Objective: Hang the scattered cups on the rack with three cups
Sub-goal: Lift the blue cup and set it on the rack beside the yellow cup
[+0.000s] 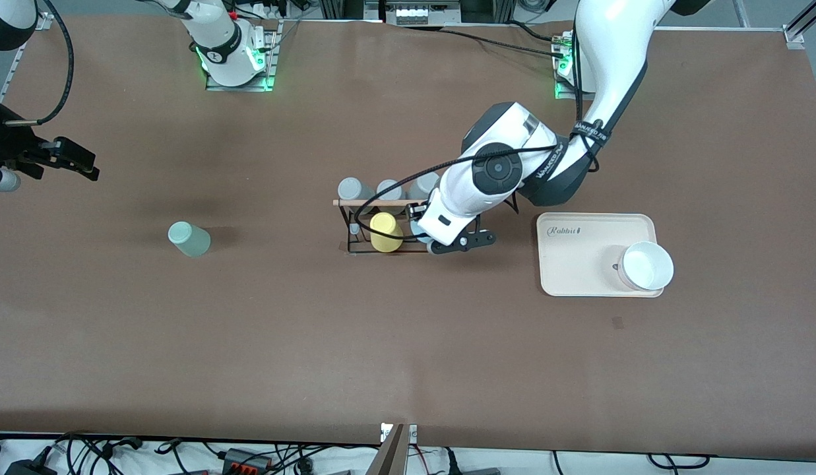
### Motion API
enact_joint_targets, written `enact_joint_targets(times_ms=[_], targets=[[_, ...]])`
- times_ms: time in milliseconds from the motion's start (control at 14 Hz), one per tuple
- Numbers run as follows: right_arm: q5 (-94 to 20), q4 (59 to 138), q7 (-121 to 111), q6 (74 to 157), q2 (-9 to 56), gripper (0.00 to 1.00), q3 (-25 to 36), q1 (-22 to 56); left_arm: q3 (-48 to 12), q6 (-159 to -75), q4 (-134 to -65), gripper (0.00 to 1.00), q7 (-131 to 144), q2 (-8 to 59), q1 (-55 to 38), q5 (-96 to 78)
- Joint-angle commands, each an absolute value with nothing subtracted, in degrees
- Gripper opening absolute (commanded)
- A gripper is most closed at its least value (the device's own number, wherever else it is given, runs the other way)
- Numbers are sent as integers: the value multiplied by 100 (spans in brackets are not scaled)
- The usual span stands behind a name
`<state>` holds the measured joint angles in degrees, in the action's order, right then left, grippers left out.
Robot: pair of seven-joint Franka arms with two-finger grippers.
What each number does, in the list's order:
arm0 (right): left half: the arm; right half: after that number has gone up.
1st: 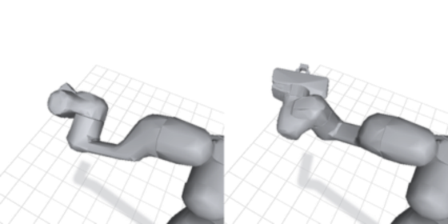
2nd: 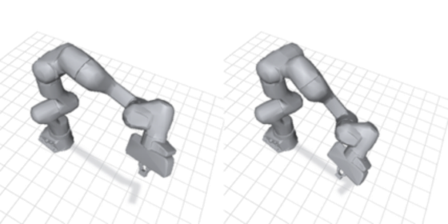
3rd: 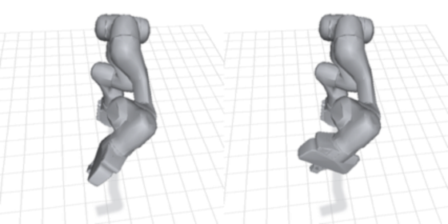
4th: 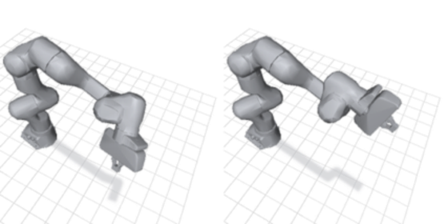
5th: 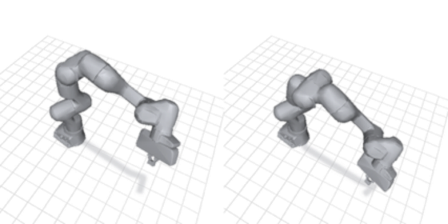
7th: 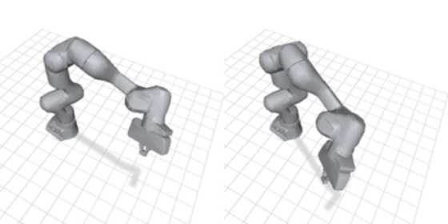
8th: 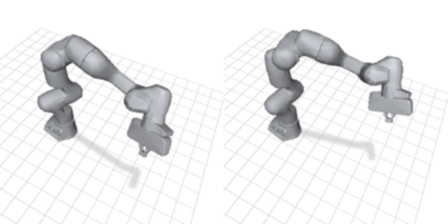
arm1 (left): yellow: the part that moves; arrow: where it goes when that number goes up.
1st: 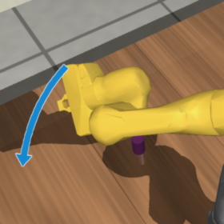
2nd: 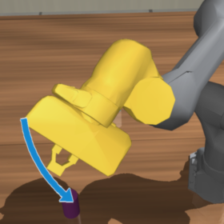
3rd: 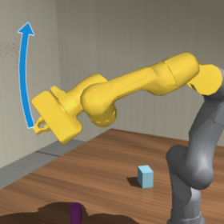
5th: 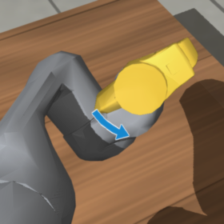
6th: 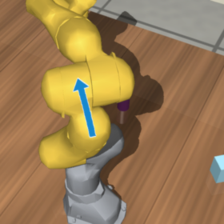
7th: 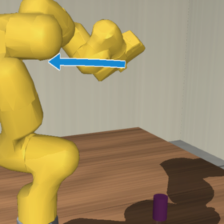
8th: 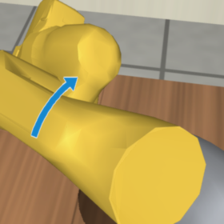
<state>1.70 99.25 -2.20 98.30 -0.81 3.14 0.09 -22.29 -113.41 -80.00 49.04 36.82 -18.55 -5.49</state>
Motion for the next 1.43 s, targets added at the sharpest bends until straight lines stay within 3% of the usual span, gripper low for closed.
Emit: enact_joint_targets(times_ms=[0, 143, 357, 429, 571, 786, 1357], targets=[[79, 9879, -281, 9729, -141, 100, 325, 9, -2206, -11294, -7734, 1, 4939, 3946, -1995, -571], [79, 9879, -281, 9729, -141, 100, 325, -9, -2197, -11530, -7743, 8, 4939, 4060, -2013, -563], [79, 9879, -299, 9677, -141, 100, 316, 9, -2119, -11916, -7752, 46, 4878, 4157, -2065, -170], [88, 9879, -308, 9677, -141, 100, 316, 17, -2118, -11935, -7769, 99, 4869, 4149, -1996, 146], [97, 9879, -308, 9677, -141, 100, 316, 18, -2118, -11918, -7735, 100, 4904, 4061, -1934, 272], [97, 9879, -299, 9685, -132, 100, 316, 18, -2100, -11743, -7743, 100, 4869, 3413, -1287, 343], [88, 9888, -299, 9703, -114, 100, 316, 9, -2179, -9794, -7717, 100, 2699, 2137, 930, 343]])
